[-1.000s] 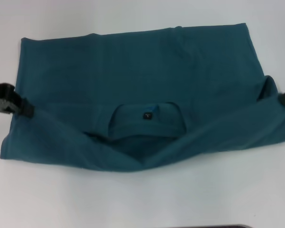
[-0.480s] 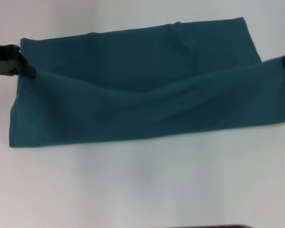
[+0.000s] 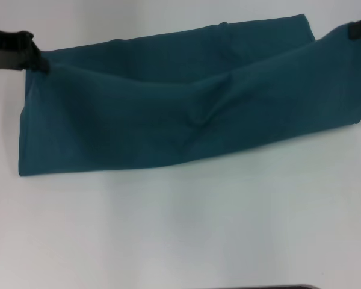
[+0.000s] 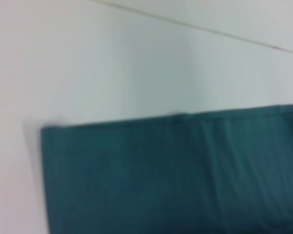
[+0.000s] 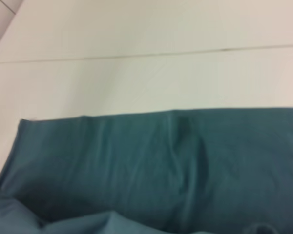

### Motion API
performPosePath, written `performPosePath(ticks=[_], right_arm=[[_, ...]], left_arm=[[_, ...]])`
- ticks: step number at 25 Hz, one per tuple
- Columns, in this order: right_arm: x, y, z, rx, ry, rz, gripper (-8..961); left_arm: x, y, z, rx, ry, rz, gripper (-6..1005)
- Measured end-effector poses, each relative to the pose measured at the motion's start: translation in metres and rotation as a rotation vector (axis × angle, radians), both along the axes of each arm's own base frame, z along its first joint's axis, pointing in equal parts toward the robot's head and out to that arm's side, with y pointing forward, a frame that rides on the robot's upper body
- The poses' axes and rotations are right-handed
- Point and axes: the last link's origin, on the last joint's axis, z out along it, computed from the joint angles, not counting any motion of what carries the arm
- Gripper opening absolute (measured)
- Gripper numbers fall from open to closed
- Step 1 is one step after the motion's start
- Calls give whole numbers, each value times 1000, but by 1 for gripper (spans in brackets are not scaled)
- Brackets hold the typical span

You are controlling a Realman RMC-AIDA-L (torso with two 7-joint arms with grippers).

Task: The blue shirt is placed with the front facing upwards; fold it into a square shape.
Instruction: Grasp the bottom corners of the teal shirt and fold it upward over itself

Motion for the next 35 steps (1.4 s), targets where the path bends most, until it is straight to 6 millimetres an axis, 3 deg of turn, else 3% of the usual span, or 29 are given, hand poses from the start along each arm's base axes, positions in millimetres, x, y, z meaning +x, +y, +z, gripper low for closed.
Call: performPosePath(ticks=[13, 23, 29, 35], right_arm=[[11, 22, 6, 194, -31, -28, 29], [12, 47, -27, 318, -148, 4, 30], [13, 59, -54, 311, -206, 21, 30], [11, 63, -65, 321, -224, 31, 30]], left_arm=[[10, 28, 6, 135, 53, -38, 1], [0, 38, -14, 177, 175, -44, 0], [-2, 40, -17, 198, 190, -50, 0], [-5, 41, -14, 222, 201, -45, 0]])
